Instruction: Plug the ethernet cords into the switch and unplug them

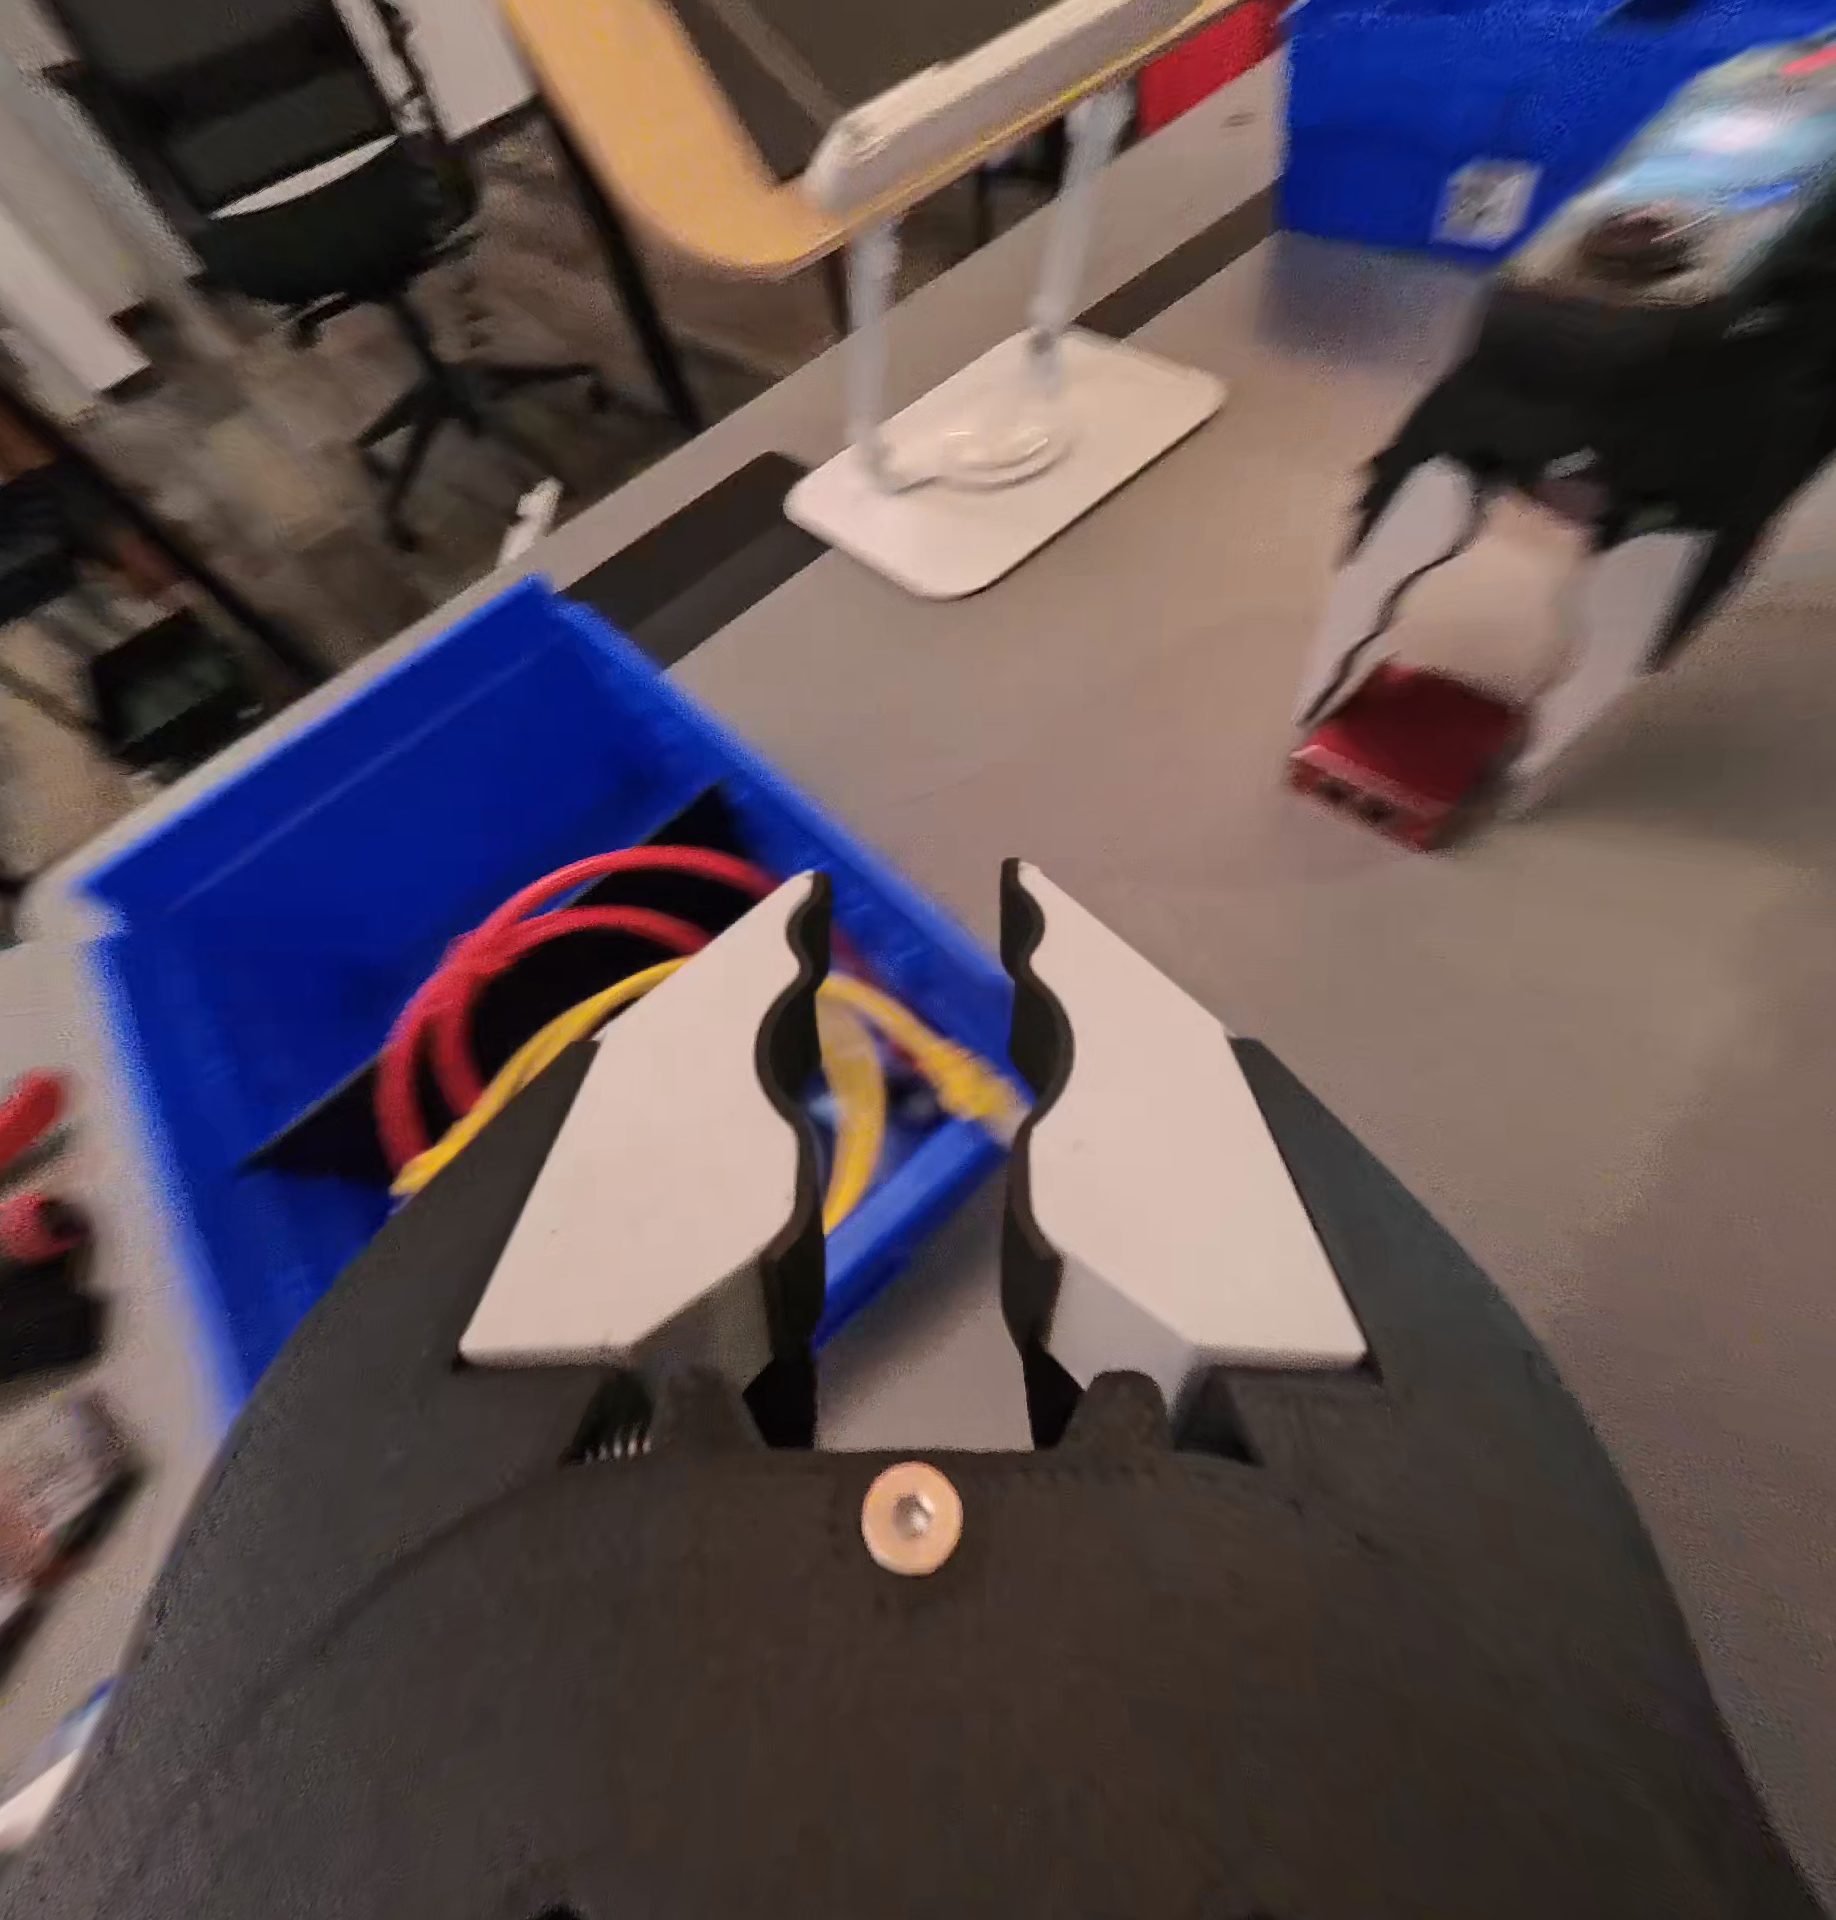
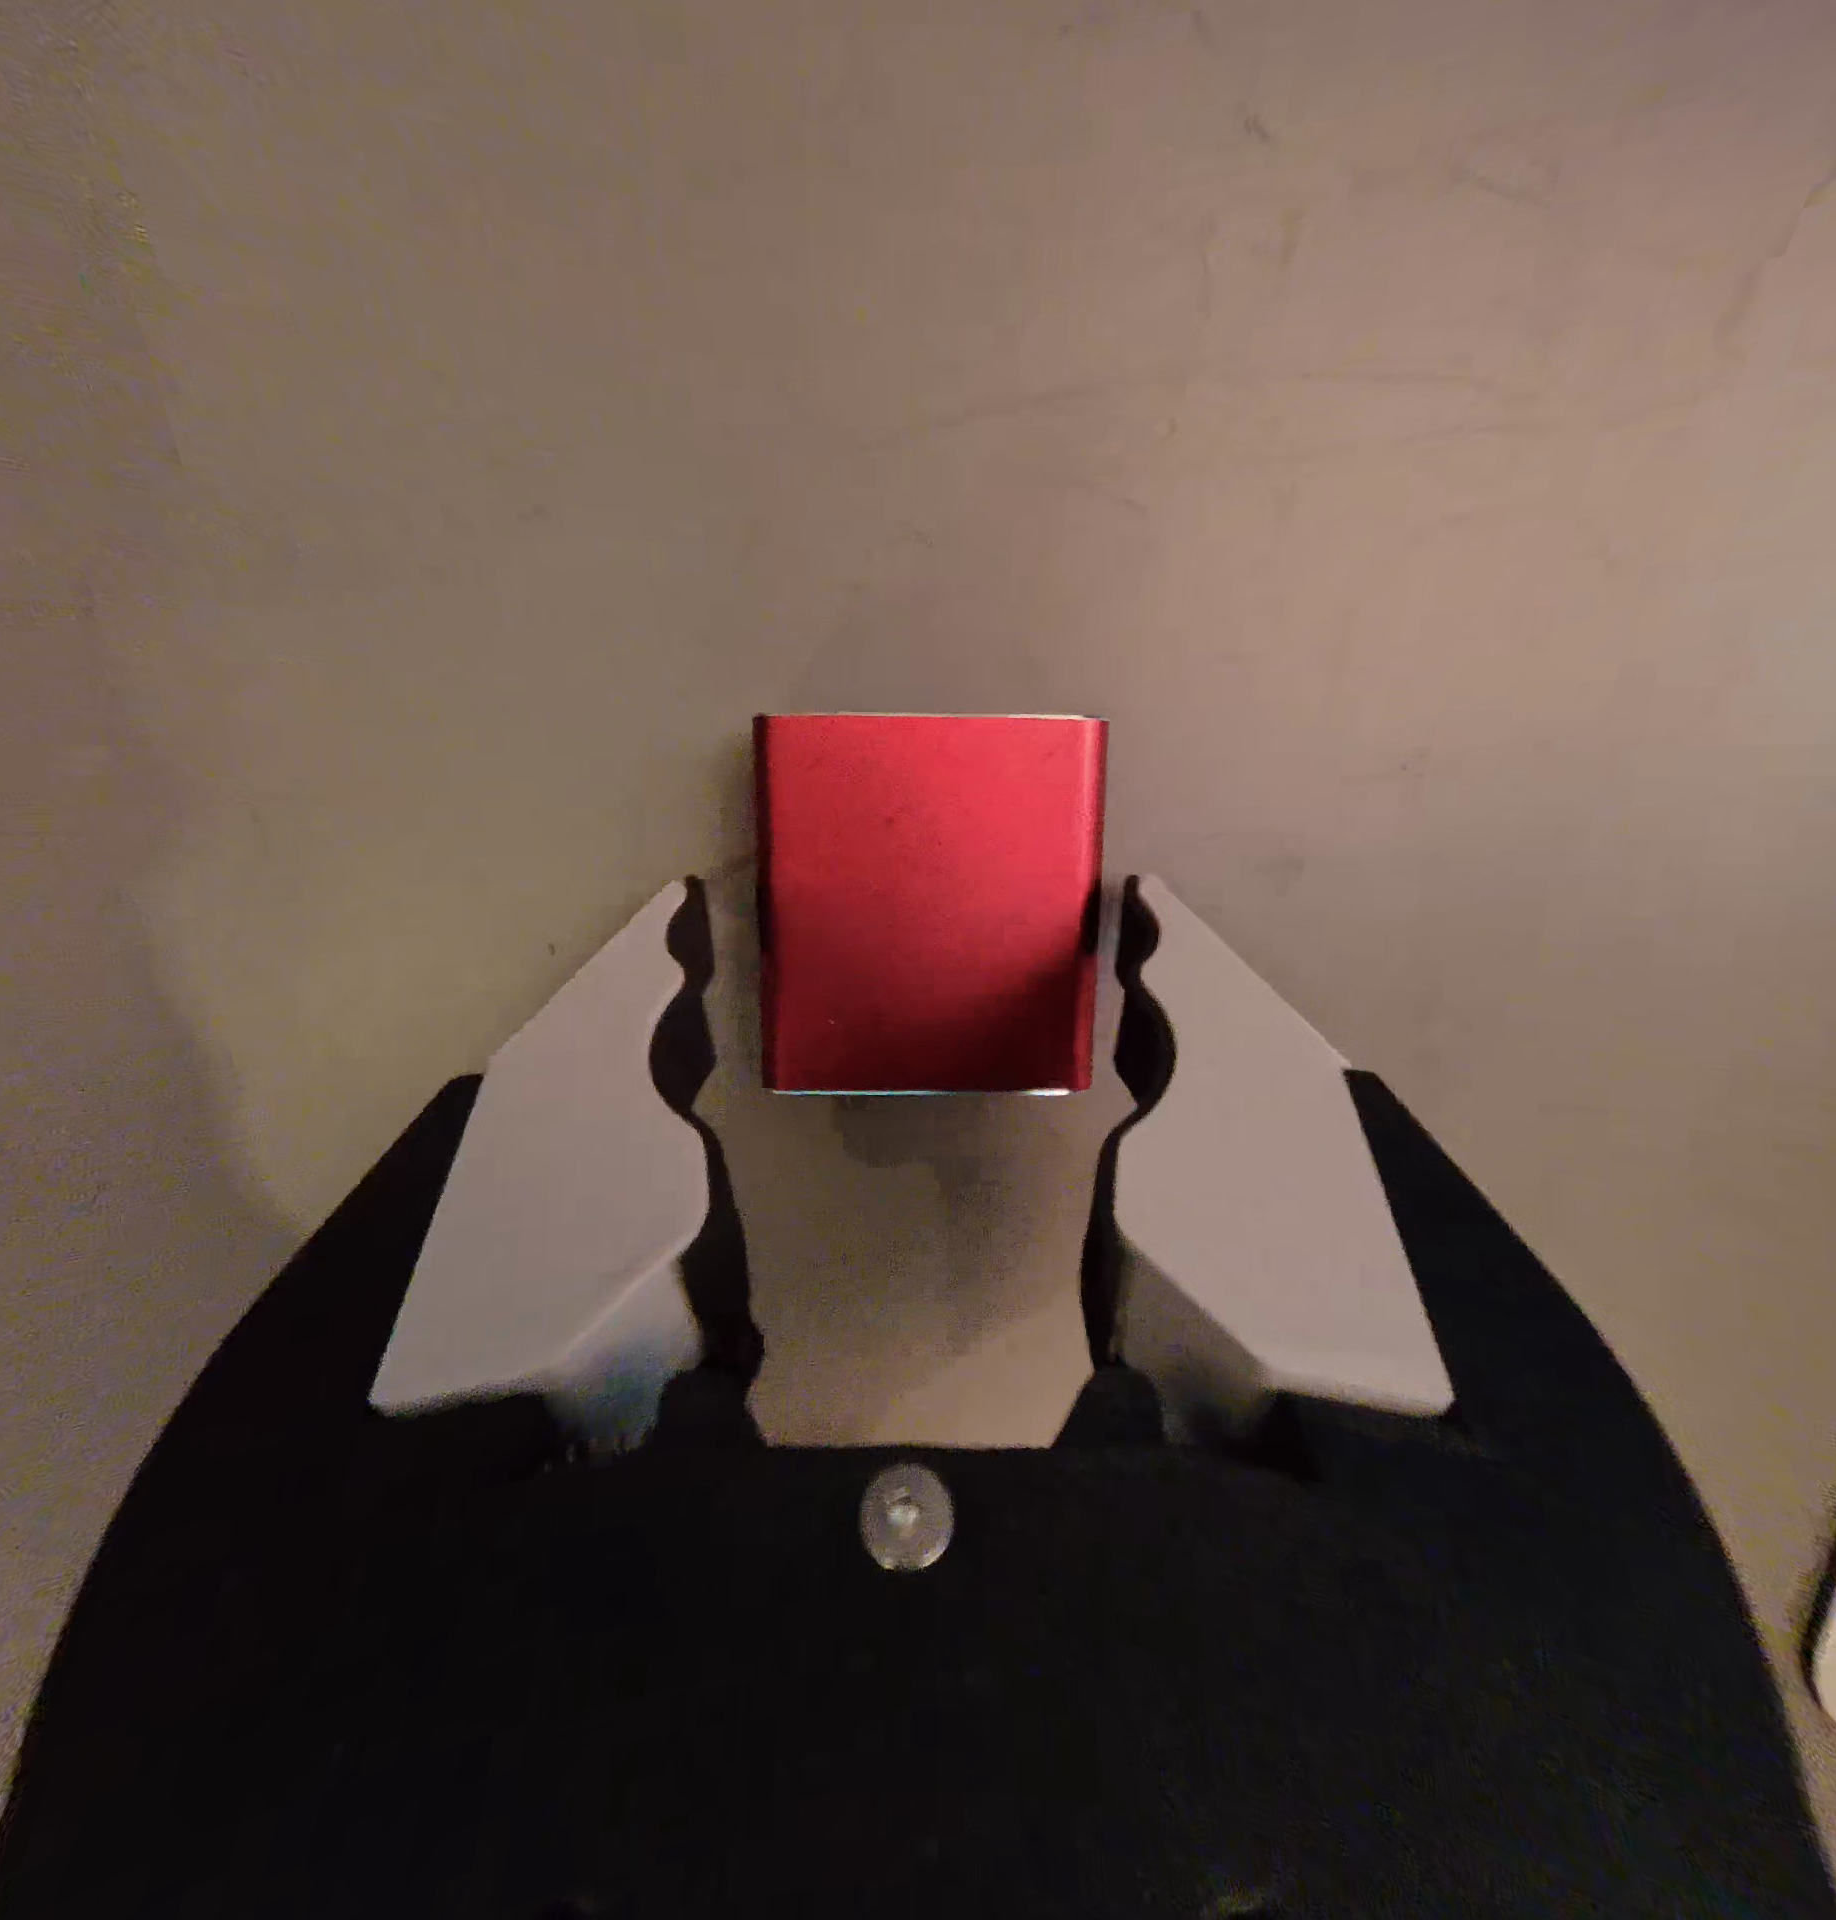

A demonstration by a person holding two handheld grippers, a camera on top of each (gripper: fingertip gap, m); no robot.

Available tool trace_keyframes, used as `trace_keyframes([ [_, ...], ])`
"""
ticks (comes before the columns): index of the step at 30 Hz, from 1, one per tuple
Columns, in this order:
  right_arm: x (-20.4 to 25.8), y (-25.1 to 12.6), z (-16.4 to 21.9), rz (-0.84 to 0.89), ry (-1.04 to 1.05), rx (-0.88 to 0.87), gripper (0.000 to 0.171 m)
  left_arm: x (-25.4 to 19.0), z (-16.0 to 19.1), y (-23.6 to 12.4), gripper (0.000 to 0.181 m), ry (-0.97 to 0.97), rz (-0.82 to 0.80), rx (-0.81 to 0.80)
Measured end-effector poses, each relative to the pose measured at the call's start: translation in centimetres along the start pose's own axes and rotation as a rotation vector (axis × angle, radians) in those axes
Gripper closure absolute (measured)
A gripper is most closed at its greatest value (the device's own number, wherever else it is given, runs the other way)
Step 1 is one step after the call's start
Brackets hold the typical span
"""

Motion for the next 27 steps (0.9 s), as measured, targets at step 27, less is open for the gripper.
trace_keyframes([
  [27,2.7,-2.3,0.3,0.044,0.164,-0.265,0.098,15.8,5.3,6.6,0.166,0.466,-0.17,0.375],
])
Point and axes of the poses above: each gripper's, where its closed fingertips meet, y out along the fingers, z out of its underside, x = y × z across the jaws, the point moved 2 cm from there along -y, back along the fingers, and after that the axes turned 4 degrees about y, right-handed, at the moved point
